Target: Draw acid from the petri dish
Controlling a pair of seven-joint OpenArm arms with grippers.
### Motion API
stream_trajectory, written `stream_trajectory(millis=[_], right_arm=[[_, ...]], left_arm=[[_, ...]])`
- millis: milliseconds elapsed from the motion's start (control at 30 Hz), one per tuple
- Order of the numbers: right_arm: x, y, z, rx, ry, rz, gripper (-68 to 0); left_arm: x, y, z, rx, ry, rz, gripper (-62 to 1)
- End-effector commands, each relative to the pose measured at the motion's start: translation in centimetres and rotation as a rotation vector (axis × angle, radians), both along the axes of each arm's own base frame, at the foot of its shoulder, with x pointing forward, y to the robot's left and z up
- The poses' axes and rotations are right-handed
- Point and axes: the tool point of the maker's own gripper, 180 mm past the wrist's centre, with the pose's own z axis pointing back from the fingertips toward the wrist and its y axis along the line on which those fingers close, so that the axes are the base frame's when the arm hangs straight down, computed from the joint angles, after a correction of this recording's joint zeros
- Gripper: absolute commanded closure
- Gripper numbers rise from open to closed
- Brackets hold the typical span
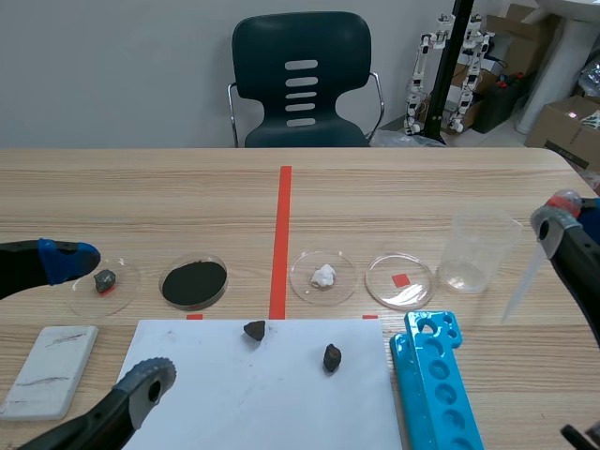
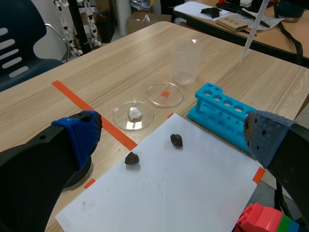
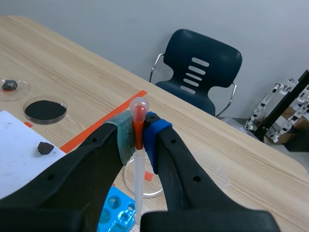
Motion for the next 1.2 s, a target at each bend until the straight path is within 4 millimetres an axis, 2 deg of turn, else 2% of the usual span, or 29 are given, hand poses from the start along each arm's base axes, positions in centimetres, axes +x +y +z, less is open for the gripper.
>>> stream_trajectory(millis=[0, 167, 333, 633, 800, 1167], right_arm=[[-0.1, 0.0, 0.2, 0.010, 0.001, 0.001, -3.3], [-0.1, 0.0, 0.2, 0.011, -0.003, 0.002, -3.3], [1.1, 0.2, 0.6, 0.000, -0.027, 0.001, -3.3], [3.2, 3.9, 1.7, 0.012, -0.077, 0.119, -3.7], [5.6, 4.3, 2.3, 0.025, -0.127, 0.058, -3.7], [10.1, 5.3, 0.0, 0.041, -0.128, -0.033, -3.7]], left_arm=[[0.0, 0.0, 0.4, -0.022, -0.005, 0.007, -62.0], [0.0, 0.0, 0.4, -0.022, -0.005, 0.007, -61.9], [0.0, 0.0, 0.4, -0.022, -0.005, 0.007, -61.9], [0.0, 0.0, 0.4, -0.022, -0.005, 0.007, -62.0], [0.0, 0.0, 0.4, -0.022, -0.005, 0.007, -62.0], [0.0, 0.0, 0.4, -0.022, -0.005, 0.007, -62.0]])
